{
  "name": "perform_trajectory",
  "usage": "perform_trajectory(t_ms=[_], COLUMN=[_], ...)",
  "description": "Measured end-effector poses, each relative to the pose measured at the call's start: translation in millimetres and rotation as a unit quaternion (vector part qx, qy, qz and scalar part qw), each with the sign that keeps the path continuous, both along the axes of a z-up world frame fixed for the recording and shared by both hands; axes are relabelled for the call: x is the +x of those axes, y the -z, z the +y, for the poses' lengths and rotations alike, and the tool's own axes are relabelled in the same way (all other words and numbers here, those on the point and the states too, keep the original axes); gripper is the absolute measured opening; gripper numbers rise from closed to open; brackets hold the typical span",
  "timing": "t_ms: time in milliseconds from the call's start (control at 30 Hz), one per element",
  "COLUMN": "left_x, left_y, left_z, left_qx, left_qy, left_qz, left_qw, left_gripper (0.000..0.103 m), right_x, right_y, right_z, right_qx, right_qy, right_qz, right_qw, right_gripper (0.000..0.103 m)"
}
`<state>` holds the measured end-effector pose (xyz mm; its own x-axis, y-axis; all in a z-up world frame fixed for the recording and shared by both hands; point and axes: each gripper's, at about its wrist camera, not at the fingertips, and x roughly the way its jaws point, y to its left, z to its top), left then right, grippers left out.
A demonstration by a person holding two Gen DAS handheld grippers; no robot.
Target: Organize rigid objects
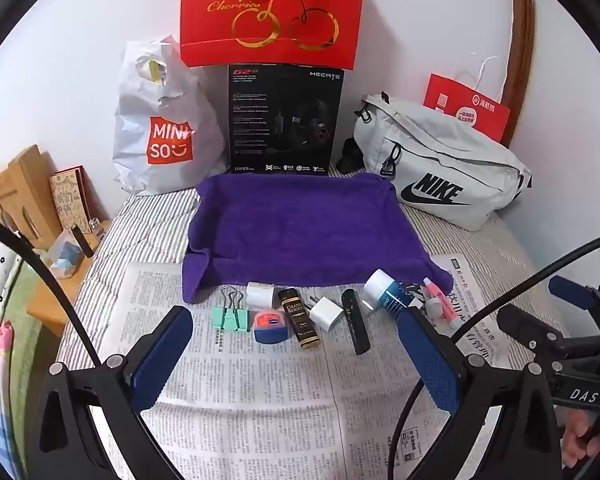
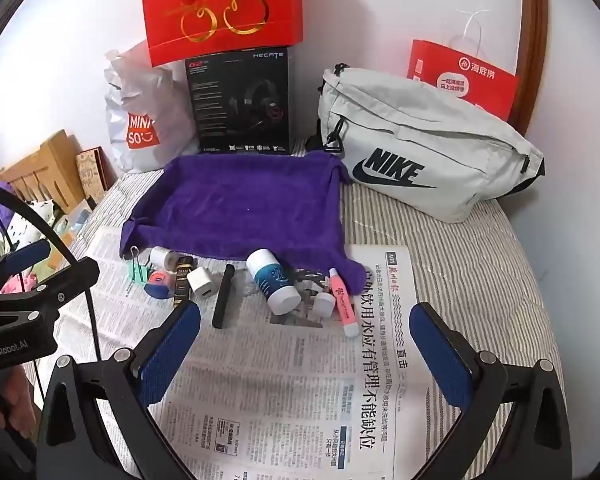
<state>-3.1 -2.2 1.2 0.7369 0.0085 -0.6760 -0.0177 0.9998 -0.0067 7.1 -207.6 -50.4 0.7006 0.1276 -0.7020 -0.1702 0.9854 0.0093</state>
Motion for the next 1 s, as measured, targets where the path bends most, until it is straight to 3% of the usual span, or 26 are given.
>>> perform_trajectory(t_ms=[67, 267, 1000], left_x=[-6, -6, -9], left_y=[-3, 1, 7], left_z=[-11, -2, -7], left_qx=[0.008, -0.025, 0.003], left_qy=[-0.006, -0.015, -0.013], left_qz=[0.001, 0.009, 0.021], left_qw=[0.9999, 0.9995, 0.9997], left_gripper=[0.103, 0.103, 0.103], right_x=[-3, -7, -13], right_y=[0, -4, -6], right_z=[0, -4, -16], right_qx=[-0.009, 0.006, 0.02], right_qy=[-0.001, 0.005, 0.015], right_qz=[0.008, 0.011, 0.005], right_qw=[1.0, 1.0, 1.0], right_gripper=[0.103, 0.103, 0.103])
